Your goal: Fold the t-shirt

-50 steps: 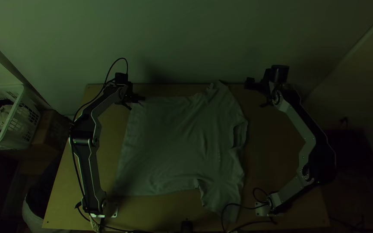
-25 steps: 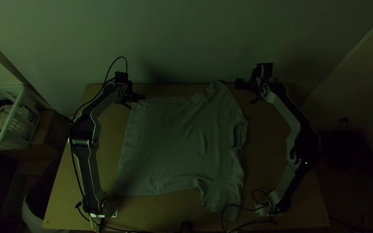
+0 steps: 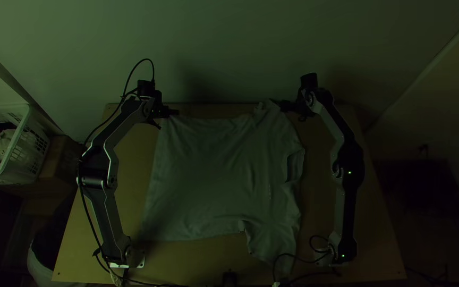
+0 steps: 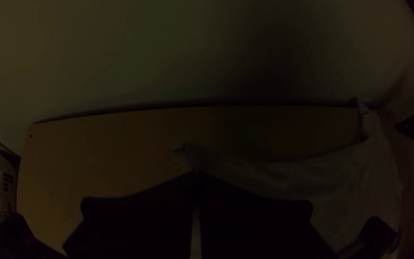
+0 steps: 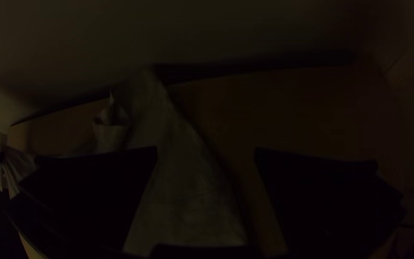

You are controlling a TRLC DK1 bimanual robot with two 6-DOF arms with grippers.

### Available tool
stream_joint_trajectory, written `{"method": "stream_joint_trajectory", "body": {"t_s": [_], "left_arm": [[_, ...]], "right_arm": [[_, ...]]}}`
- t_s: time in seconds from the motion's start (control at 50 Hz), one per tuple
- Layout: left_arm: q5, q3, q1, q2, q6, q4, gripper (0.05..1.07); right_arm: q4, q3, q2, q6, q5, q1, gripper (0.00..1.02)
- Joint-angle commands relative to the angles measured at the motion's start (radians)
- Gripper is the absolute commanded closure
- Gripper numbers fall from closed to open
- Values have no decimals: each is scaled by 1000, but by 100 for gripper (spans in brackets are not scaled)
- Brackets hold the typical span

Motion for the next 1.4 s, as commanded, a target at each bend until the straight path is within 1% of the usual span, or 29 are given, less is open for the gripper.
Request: {"method": "stream_joint_trajectory", "body": {"t_s": [0.0, 0.04, 0.16, 0.22, 0.26, 0.52, 0.58, 0.82, 0.88, 0.94, 1.02, 1.06, 1.16, 1.38], "left_arm": [[0, -15, 1, -36, -25, -10, 105], [0, -15, 1, -36, -25, -12, 105], [0, -18, 1, -39, -28, -13, 105], [0, -18, 1, -39, -31, -13, 105], [0, -18, 1, -41, -31, -13, 105], [0, -35, 0, -47, -31, -13, 105], [0, -38, 0, -47, -31, -13, 105], [0, -60, 3, -47, -31, -10, 105], [0, -60, 4, -47, -31, -10, 105], [0, -60, 4, -47, -33, -9, 105], [0, -60, 6, -47, -33, -7, 105], [0, -61, 6, -46, -33, -6, 105], [0, -61, 7, -46, -36, 1, 105], [0, -44, 12, -49, -62, 65, 105]], "right_arm": [[-22, 64, 49, 23, 0, 5, 19], [-22, 67, 57, 37, 0, 5, 19], [-27, 81, 83, 48, 6, 5, 20], [-29, 84, 94, 48, 10, 5, 32], [-29, 84, 100, 48, 10, 5, 35], [-42, 84, 131, 48, 12, 7, 36], [-41, 87, 138, 48, 12, 8, 43], [-42, 93, 174, 42, 14, 27, 44], [-42, 93, 180, 36, 15, 31, 55], [-42, 95, 180, 16, 15, 41, 72], [-41, 95, 178, 11, 15, 47, 89], [-39, 98, 178, 5, 15, 47, 100], [-39, 99, 163, 7, 41, 47, 100], [11, 116, 125, 7, 61, 37, 100]]}}
